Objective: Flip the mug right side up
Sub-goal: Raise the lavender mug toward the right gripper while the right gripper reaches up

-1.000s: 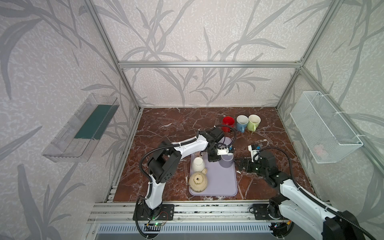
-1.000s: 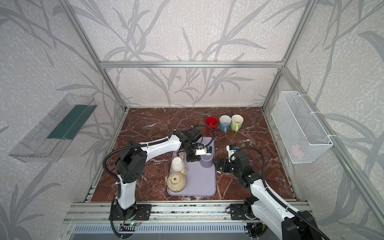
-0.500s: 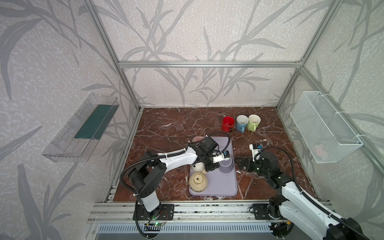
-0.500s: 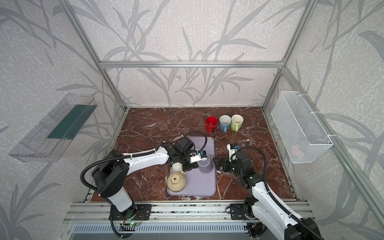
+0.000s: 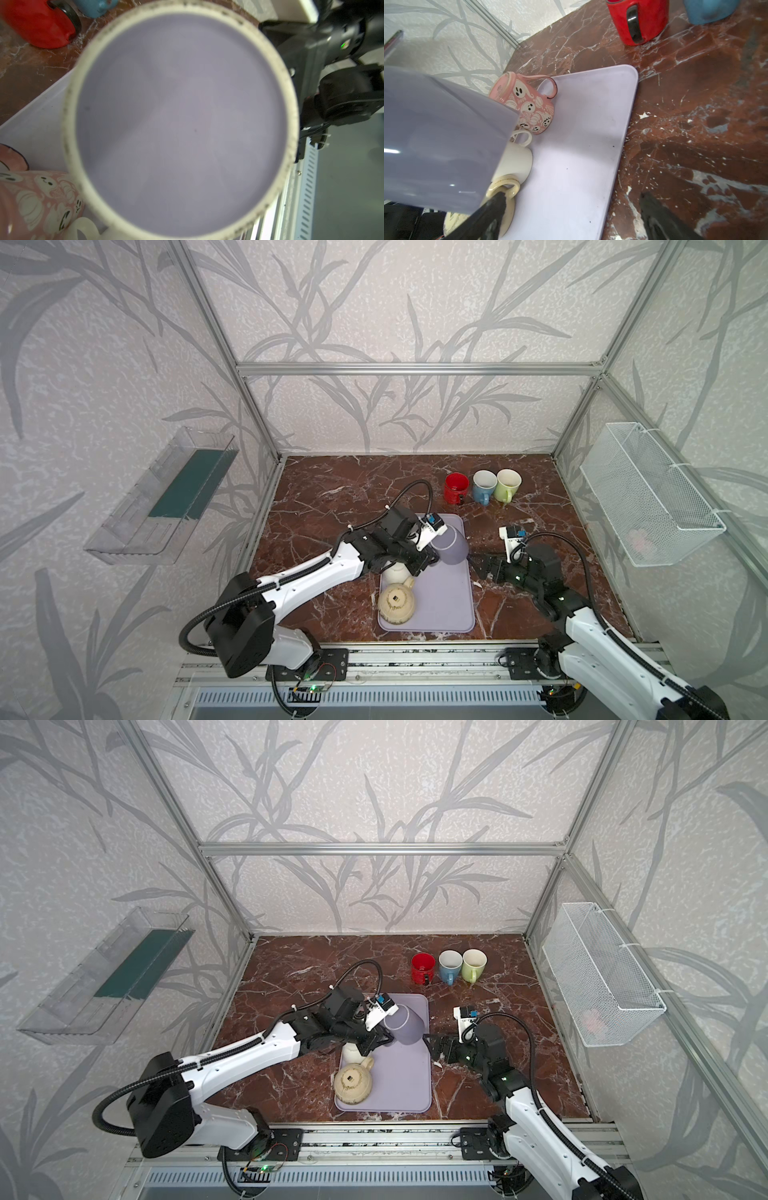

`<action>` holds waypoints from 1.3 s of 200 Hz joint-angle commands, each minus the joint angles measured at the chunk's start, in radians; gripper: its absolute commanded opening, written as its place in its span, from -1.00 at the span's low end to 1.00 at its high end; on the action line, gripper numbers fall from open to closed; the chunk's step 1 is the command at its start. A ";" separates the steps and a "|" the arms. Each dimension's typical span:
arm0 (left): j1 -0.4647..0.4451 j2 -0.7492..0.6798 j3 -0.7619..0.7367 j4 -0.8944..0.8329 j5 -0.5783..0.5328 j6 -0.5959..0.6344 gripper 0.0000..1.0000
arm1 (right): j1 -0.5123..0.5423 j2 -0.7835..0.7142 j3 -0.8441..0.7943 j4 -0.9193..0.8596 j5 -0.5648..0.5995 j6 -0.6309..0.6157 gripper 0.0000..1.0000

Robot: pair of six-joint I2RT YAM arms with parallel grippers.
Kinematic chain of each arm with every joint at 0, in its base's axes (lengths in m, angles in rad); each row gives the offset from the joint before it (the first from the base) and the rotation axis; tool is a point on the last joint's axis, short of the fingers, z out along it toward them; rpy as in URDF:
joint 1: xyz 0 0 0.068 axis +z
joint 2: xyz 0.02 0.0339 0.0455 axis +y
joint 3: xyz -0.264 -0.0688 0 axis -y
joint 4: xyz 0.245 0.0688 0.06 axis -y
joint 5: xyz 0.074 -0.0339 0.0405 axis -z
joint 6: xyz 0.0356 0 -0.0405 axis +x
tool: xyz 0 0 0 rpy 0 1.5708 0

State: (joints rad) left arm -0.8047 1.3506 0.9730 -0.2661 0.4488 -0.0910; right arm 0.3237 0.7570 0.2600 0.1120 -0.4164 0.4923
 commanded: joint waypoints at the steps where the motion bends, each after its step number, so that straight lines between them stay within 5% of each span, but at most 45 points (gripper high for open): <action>1: 0.008 -0.096 0.001 0.149 -0.025 -0.197 -1.00 | 0.006 -0.024 -0.019 0.055 -0.054 0.027 0.98; 78: 0.028 -0.082 -0.214 0.843 -0.175 -0.499 -1.00 | 0.006 -0.111 -0.016 0.084 -0.153 0.091 0.96; 113: 0.032 -0.031 -0.224 1.076 -0.195 -0.557 -1.00 | 0.006 -0.138 -0.004 0.169 -0.194 0.139 0.78; 224: 0.113 0.086 -0.226 1.502 -0.155 -0.767 -1.00 | 0.006 0.384 0.244 0.952 -0.348 0.530 -0.04; 260: 0.135 0.144 -0.190 1.579 -0.101 -0.791 -1.00 | 0.006 0.499 0.336 1.056 -0.379 0.594 -0.06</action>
State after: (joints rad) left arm -0.6838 1.4899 0.7303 1.1141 0.3016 -0.8436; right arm 0.3256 1.2076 0.5316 0.9936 -0.7471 1.0119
